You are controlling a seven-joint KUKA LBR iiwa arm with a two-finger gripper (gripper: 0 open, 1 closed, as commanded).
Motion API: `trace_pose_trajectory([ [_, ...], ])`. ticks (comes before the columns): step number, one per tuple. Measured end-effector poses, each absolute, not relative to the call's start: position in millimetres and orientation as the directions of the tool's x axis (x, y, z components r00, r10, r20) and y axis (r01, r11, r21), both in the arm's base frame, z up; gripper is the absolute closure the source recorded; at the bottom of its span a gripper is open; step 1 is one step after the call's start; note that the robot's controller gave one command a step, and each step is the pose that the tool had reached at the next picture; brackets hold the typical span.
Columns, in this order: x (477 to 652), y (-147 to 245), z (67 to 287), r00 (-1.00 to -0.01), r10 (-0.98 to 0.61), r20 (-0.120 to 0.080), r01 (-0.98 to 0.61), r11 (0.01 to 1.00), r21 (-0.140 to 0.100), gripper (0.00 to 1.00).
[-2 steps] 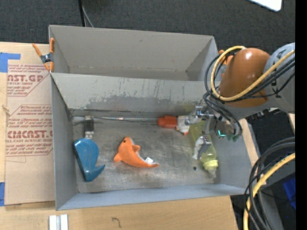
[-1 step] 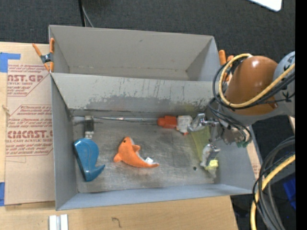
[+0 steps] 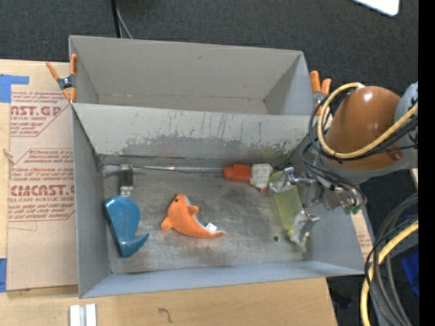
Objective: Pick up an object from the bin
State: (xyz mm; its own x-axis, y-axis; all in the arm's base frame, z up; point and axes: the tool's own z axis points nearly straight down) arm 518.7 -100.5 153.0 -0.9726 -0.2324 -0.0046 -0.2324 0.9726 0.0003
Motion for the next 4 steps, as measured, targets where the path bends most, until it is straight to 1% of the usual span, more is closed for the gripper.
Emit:
trace_pose_trajectory([
  [1, 539.9, -105.8, 131.7, -0.917, -0.399, 0.003, -0.399, 0.917, 0.001, 0.00],
  [2, 559.4, -130.2, 109.7, -0.895, -0.446, -0.004, -0.446, 0.895, 0.005, 0.00],
  [3, 533.9, -147.9, 100.9, -0.871, -0.492, -0.016, -0.491, 0.871, -0.011, 0.00],
  [4, 518.6, -137.5, 75.0, -0.728, -0.685, -0.014, -0.686, 0.728, 0.009, 1.00],
])
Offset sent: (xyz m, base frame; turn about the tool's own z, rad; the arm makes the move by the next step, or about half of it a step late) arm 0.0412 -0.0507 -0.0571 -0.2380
